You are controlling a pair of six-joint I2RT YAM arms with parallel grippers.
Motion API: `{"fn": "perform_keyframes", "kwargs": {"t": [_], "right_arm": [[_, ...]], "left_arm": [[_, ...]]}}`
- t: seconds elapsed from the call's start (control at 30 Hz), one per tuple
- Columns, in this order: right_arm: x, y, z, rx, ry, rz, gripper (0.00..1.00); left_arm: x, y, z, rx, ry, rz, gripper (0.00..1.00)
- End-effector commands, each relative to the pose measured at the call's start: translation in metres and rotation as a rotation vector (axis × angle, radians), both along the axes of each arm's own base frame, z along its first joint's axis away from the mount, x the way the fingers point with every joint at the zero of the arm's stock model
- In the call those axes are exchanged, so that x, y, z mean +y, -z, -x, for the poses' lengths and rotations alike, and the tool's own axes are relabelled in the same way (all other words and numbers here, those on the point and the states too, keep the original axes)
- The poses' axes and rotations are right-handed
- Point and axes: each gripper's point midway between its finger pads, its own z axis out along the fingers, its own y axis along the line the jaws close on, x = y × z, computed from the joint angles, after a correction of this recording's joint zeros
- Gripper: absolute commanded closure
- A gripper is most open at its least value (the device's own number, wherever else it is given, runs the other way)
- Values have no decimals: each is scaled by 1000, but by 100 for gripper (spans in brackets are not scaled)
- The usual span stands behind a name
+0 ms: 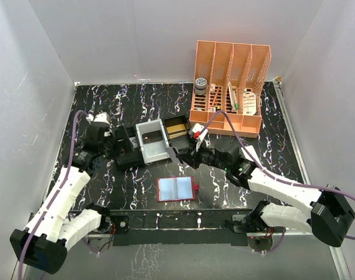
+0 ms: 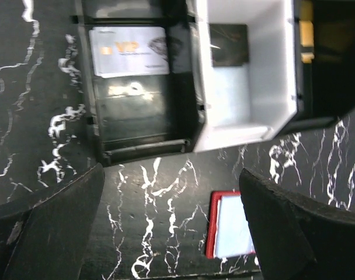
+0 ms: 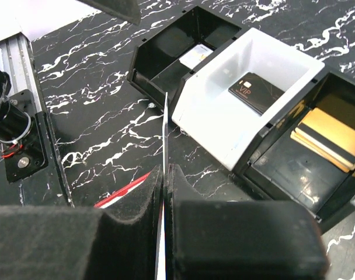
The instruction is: Take the credit cards out of the card holder
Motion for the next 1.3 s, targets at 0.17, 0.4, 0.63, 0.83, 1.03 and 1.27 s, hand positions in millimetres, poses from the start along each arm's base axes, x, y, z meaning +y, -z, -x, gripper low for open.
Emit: {"fn": "perform_keyframes", "kwargs": {"t": [0.17, 0.4, 0.63, 0.83, 1.03, 1.27], "right_arm": [[26, -49, -10, -161, -35, -36, 100], [47, -46, -14, -260, -50, 79, 100], [89, -39, -24, -350, -71, 187, 100], [130, -51, -42, -399, -68, 195, 100], [172, -37, -52, -418, -69, 233, 100], [207, -12, -77, -421, -17, 279, 100]], "left_arm": [[29, 0, 7, 19, -109, 74, 1], [73, 7, 16, 63, -334, -71, 1], [104, 20, 1, 156, -364, -164, 1], [142, 28, -5, 126, -523, 6, 1], [162, 28, 12, 24, -628, -62, 1], [163, 25, 17, 6, -664, -56, 1]]}}
